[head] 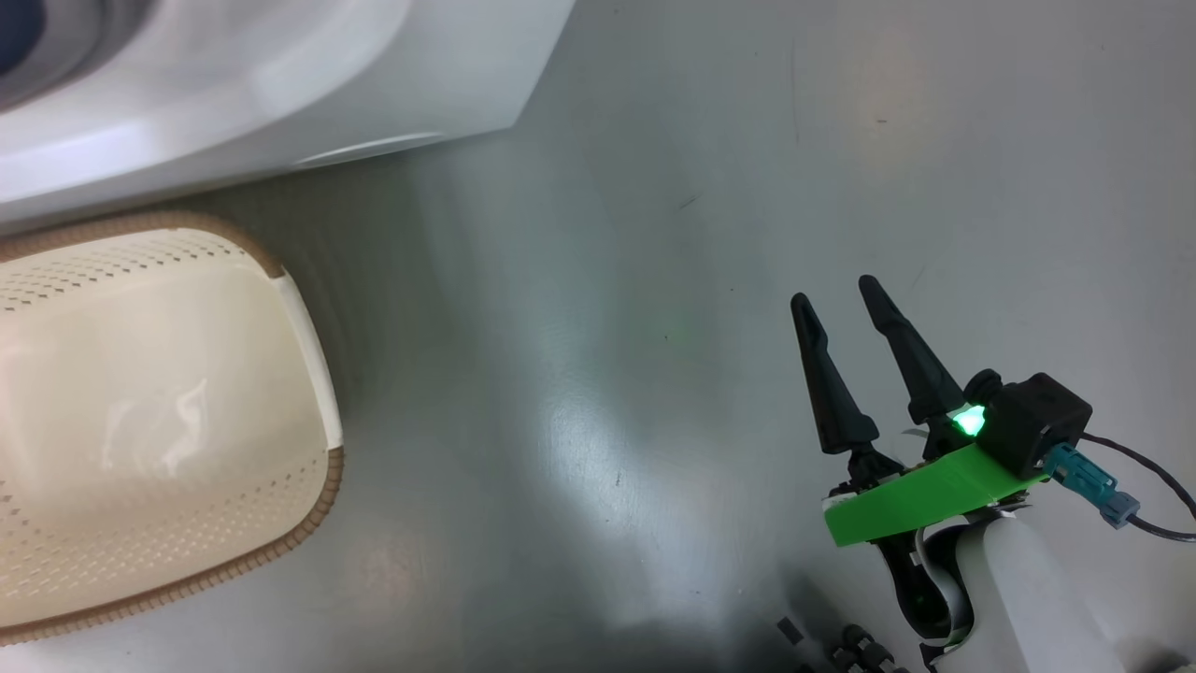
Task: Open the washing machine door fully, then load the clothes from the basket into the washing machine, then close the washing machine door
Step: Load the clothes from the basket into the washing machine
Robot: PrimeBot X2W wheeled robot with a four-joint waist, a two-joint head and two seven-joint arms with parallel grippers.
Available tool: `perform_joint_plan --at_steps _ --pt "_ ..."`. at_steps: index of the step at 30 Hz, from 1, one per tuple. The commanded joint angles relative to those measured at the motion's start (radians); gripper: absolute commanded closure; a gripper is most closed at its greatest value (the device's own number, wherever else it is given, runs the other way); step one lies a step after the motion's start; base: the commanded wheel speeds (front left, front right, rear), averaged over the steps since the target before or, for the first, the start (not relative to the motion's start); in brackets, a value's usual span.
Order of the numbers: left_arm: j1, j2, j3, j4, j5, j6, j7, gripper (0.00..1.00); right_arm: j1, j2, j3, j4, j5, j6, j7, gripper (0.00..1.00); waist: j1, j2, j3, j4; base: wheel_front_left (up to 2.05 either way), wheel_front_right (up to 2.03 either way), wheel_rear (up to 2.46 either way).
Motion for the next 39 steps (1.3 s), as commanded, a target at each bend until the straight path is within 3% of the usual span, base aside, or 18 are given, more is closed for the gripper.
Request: perform_joint_plan --at_steps 1,10,15,16,17,18,31,39 --pt "-0.018 0.061 0.007 -0.039 0.015 0.008 -0.007 1.0 0.017 0.005 0.026 -0.018 0.02 0.01 -0.012 0.0 0.0 0.0 0.001 -0.002 0.0 0.0 0.0" --pt "0.038 0.07 0.021 -0.24 0.035 0.048 -0.013 1.0 0.007 0.005 0.026 -0.015 0.028 0.01 -0.012 0.0 0.0 0.0 0.004 -0.005 0.0 0.0 0.0" --pt "0.079 0.06 0.031 -0.174 0.018 0.058 -0.013 1.0 0.007 0.005 0.03 -0.006 0.03 0.01 -0.012 0.0 0.0 0.0 -0.006 -0.003 0.0 0.0 0.0" --pt "0.079 0.059 0.03 -0.152 0.014 0.056 -0.012 0.85 0.008 0.005 0.032 -0.004 0.03 0.01 -0.012 0.0 0.0 0.0 -0.008 -0.002 0.0 0.0 0.0" --pt "0.079 0.058 0.029 -0.133 0.011 0.054 -0.011 0.59 0.008 0.005 0.032 -0.003 0.03 0.01 -0.012 0.0 0.0 0.0 -0.009 -0.002 0.0 0.0 0.0" --pt "0.075 0.057 0.03 -0.115 0.006 0.053 -0.007 0.0 0.008 0.005 0.032 -0.002 0.031 0.01 -0.012 0.0 0.0 0.0 -0.011 -0.001 0.0 0.0 0.0" --pt "0.087 0.031 0.023 0.006 -0.036 0.043 0.02 0.0 0.015 0.005 0.014 0.001 0.024 0.01 -0.012 0.0 0.0 0.0 -0.055 0.019 0.0 0.0 0.0" --pt "0.189 0.004 0.01 0.02 -0.048 0.049 -0.003 0.0 0.042 0.005 -0.013 0.009 -0.003 0.01 -0.012 0.0 0.0 0.0 -0.135 0.052 0.0 0.0 0.0"
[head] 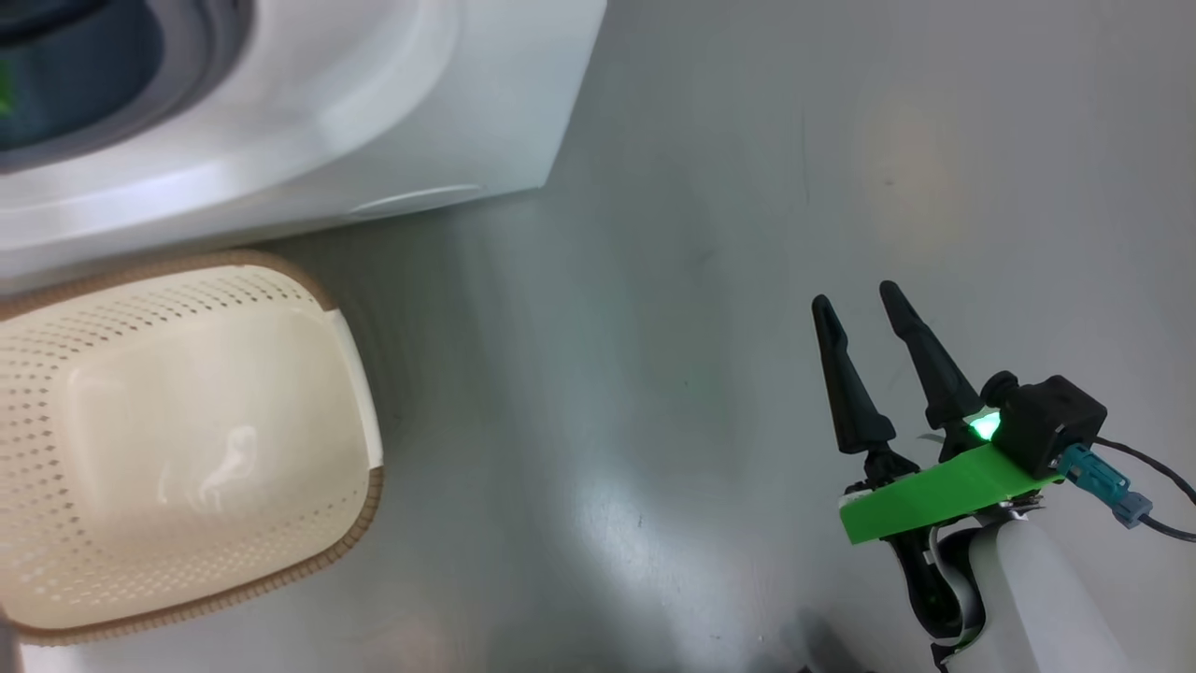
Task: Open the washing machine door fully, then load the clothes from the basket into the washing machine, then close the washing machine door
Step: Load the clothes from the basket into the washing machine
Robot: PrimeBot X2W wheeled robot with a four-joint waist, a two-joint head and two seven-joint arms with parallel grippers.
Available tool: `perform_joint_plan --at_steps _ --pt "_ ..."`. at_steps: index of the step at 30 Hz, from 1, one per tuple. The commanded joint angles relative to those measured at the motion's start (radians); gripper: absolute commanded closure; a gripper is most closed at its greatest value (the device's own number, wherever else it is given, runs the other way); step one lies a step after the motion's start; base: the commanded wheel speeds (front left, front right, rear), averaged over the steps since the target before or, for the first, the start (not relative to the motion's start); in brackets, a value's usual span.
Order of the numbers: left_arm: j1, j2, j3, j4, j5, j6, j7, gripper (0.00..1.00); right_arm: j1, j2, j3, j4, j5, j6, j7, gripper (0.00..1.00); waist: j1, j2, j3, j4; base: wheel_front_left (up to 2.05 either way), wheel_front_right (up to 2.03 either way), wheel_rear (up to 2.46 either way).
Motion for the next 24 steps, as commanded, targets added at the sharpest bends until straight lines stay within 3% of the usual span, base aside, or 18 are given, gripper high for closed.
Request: perform_joint_plan --at_steps 1,8,24 --pt "0.036 0.052 0.004 -0.03 0.004 0.006 -0.007 0.0 0.042 0.005 0.017 -0.015 -0.014 0.01 -0.012 0.0 0.0 0.0 -0.037 0.022 0.0 0.0 0.0" --pt "0.177 0.027 0.021 -0.086 -0.028 0.006 -0.015 0.0 0.076 0.005 0.004 -0.009 -0.047 0.01 -0.012 0.0 0.0 0.0 -0.123 0.056 0.0 0.0 0.0" --pt "0.604 -0.054 0.081 -0.398 -0.038 0.054 -0.015 0.0 0.172 -0.012 0.012 0.016 -0.071 0.01 -0.012 0.0 0.0 0.0 -0.379 0.081 0.0 0.0 0.0"
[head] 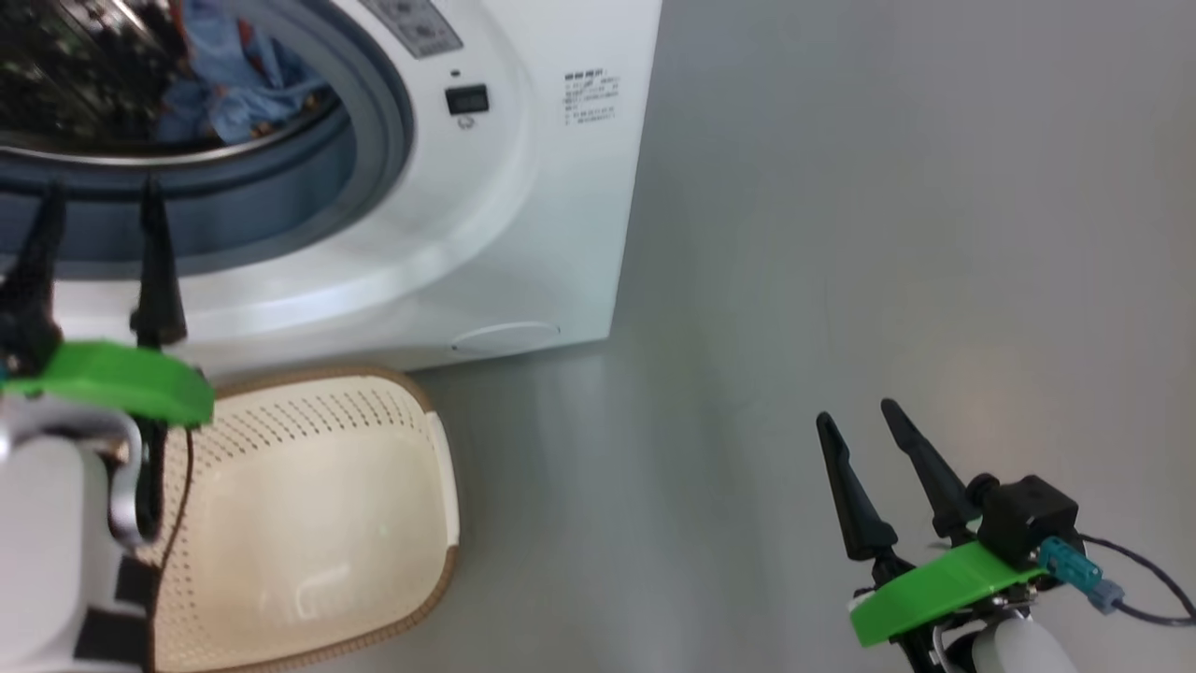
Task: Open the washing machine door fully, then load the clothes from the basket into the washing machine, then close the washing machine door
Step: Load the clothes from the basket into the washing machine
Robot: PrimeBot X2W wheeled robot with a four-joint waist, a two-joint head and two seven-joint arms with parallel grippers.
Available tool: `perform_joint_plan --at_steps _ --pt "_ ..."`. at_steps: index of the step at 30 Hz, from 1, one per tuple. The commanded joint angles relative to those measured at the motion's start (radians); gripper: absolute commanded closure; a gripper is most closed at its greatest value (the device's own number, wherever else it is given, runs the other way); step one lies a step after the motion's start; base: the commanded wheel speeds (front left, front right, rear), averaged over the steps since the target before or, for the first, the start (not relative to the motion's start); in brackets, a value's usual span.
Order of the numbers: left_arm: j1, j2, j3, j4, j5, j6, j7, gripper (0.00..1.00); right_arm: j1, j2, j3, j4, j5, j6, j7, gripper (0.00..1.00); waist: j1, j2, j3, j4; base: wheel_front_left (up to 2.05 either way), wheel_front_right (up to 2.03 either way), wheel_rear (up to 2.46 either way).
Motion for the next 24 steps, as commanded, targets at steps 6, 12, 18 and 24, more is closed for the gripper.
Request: perform_joint_plan --at_steps 6,12,18,24 --pt "0.147 0.017 0.075 -0.105 -0.02 0.03 -0.006 0.0 0.059 -0.017 0.032 -0.027 -0.01 0.01 -0.012 0.0 0.0 0.0 -0.143 0.006 0.0 0.0 0.0" --pt "0.295 0.006 0.108 -0.191 -0.014 0.057 -0.006 0.0 0.094 -0.03 0.034 -0.036 -0.009 0.01 -0.012 0.0 0.0 0.0 -0.201 0.009 0.0 0.0 0.0" --pt "0.445 -0.018 0.138 -0.293 -0.009 0.081 -0.006 0.0 0.113 -0.031 0.043 -0.036 -0.006 0.01 -0.012 0.0 0.0 0.0 -0.24 0.01 0.0 0.0 0.0" --pt "0.563 -0.033 0.142 -0.362 0.014 0.083 -0.006 0.0 0.133 -0.031 0.039 -0.046 -0.002 0.01 -0.01 0.0 0.0 0.0 -0.269 0.004 0.0 0.0 0.0"
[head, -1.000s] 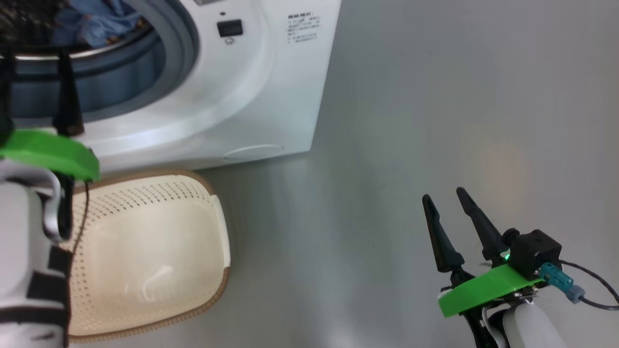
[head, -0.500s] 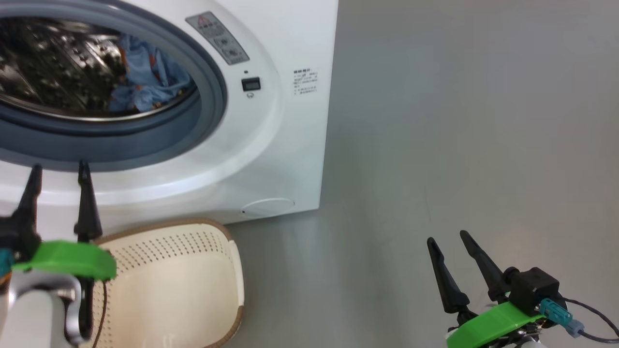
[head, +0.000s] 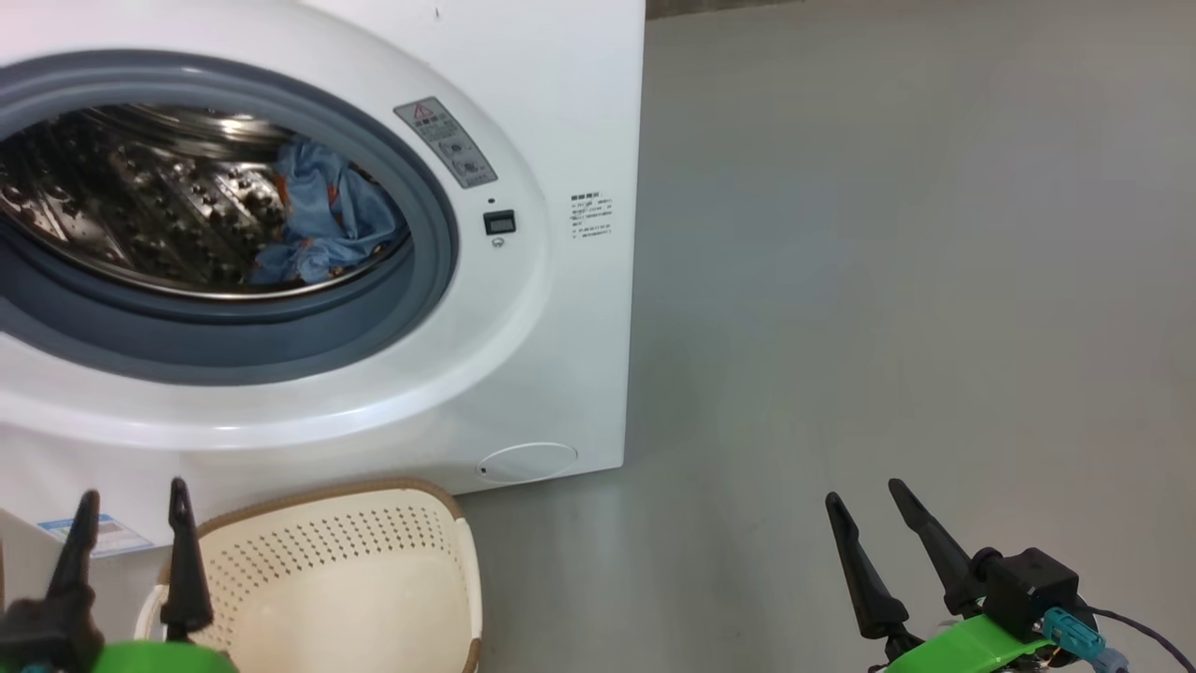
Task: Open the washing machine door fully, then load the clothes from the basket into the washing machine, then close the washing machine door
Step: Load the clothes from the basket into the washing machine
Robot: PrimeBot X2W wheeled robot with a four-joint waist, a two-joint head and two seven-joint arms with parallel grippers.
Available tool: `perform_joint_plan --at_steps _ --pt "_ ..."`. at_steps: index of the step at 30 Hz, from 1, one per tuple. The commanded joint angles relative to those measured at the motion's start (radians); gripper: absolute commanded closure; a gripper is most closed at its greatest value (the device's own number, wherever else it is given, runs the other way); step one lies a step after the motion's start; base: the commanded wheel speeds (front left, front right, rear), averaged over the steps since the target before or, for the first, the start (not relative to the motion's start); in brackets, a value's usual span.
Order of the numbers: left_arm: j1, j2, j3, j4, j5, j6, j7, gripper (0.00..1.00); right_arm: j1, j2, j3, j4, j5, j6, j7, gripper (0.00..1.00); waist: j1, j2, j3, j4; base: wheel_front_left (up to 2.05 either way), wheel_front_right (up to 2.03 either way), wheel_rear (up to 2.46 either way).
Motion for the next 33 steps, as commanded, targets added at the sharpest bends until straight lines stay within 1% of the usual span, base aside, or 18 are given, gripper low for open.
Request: perform_joint_plan --at_steps 1,9,18,33 --pt "0.007 0.02 0.039 -0.043 0.012 0.002 -0.006 0.0 0.001 -0.008 0.024 -0.03 -0.001 0.01 -0.01 0.0 0.0 -0.0001 -0.014 -0.006 0.0 0.0 0.0" --pt "0.097 0.002 0.043 -0.099 0.027 0.002 -0.006 0.0 0.026 -0.013 0.019 -0.049 -0.001 0.01 -0.008 0.0 0.0 -0.0001 -0.033 -0.029 0.0 0.0 0.0" --pt "0.174 -0.031 0.054 -0.144 0.027 0.015 -0.006 0.0 0.041 -0.011 0.007 -0.068 -0.005 0.01 -0.003 0.0 0.0 -0.0001 -0.047 -0.044 0.0 0.0 0.0" --pt "0.213 -0.052 0.061 -0.12 0.02 0.017 -0.006 0.0 0.026 -0.01 0.01 -0.075 -0.014 0.01 0.008 0.0 0.0 -0.0001 -0.069 -0.028 0.0 0.0 0.0"
